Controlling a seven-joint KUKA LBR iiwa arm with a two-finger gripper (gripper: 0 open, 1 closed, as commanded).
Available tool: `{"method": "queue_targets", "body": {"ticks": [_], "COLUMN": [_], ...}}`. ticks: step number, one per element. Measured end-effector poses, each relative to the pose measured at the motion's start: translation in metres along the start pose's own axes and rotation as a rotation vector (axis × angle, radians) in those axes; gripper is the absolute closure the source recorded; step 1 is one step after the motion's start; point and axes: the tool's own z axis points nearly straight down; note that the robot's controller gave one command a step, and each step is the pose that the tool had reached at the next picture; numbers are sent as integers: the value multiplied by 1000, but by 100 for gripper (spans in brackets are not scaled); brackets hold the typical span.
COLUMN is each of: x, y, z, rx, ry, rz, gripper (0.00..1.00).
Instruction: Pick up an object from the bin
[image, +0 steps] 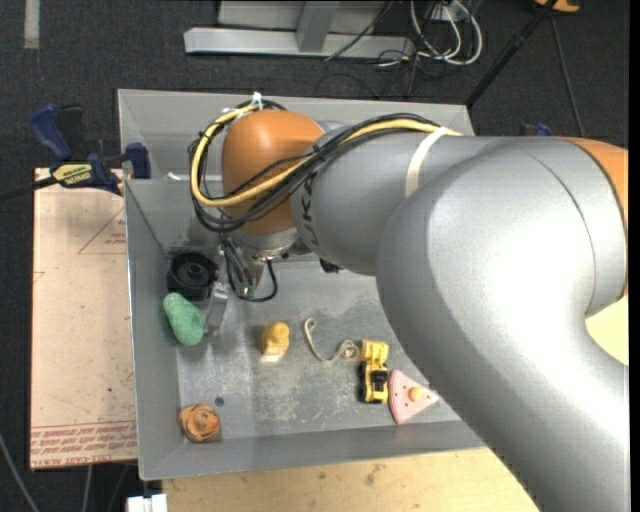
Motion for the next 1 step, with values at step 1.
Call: {"method": "queue_targets", "body": {"ticks": [1], "x": [-4], "y": [-5], "z": [-3], "rx": [1], "ry": [2], "rz": [24], "gripper": [0]}}
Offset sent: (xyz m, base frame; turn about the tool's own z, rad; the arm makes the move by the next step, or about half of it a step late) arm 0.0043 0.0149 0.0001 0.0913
